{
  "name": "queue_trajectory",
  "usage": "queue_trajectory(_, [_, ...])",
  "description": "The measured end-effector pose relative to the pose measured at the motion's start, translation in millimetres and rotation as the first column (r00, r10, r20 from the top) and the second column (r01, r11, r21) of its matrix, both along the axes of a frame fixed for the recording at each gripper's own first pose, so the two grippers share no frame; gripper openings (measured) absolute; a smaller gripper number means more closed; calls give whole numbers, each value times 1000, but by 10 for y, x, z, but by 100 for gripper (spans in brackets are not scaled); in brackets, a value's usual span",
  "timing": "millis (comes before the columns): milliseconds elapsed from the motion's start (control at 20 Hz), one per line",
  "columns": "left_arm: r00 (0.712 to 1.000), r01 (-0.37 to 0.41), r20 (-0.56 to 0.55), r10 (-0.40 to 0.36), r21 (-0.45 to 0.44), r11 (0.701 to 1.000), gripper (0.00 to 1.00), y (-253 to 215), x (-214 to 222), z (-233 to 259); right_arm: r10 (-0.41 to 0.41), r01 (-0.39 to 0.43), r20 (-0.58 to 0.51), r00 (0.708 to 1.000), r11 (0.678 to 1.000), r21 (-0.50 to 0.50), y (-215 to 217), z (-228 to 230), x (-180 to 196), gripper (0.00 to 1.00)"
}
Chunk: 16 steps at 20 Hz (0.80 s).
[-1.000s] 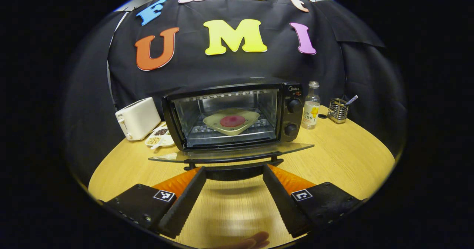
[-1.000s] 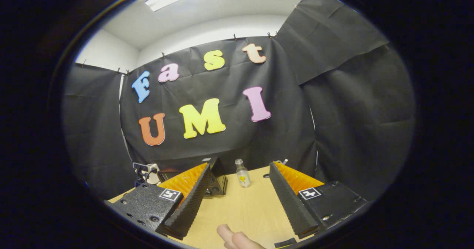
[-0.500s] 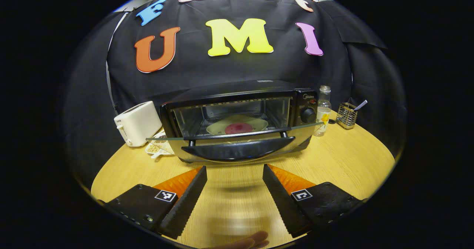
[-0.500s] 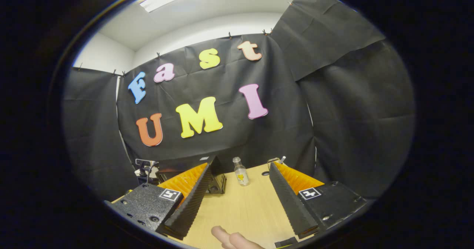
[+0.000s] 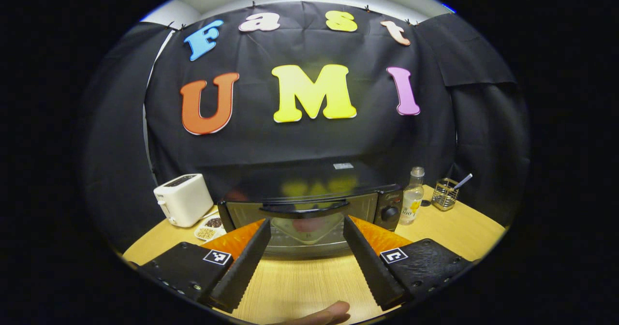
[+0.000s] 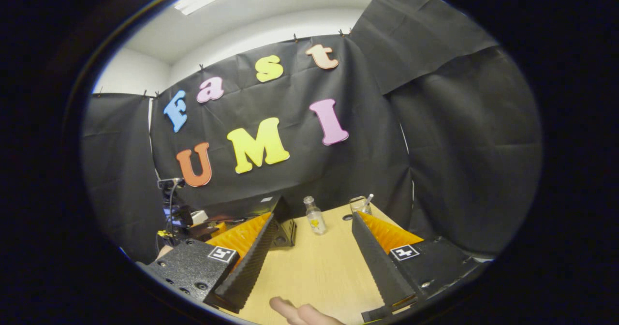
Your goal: Open the electric oven with the left hand, put the food in, and close the electric oven.
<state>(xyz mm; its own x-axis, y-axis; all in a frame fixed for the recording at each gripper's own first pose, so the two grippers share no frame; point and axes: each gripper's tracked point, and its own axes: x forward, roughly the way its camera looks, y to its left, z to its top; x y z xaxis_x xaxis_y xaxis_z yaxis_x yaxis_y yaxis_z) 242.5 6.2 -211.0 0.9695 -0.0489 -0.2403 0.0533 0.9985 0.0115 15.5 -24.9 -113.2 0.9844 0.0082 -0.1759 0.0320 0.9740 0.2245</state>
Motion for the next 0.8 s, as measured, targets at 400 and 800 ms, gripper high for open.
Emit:
queue_trajectory(400, [996,-35,78,38,-40,999,96,76,-814,771,30,-23,98,995,998,-64,88,403,-240,96])
queue_trajectory(800, [981,-98,159,108,-69,993,96,324,-1960,1313,33,12,256,966,985,-173,281,806,-583,95])
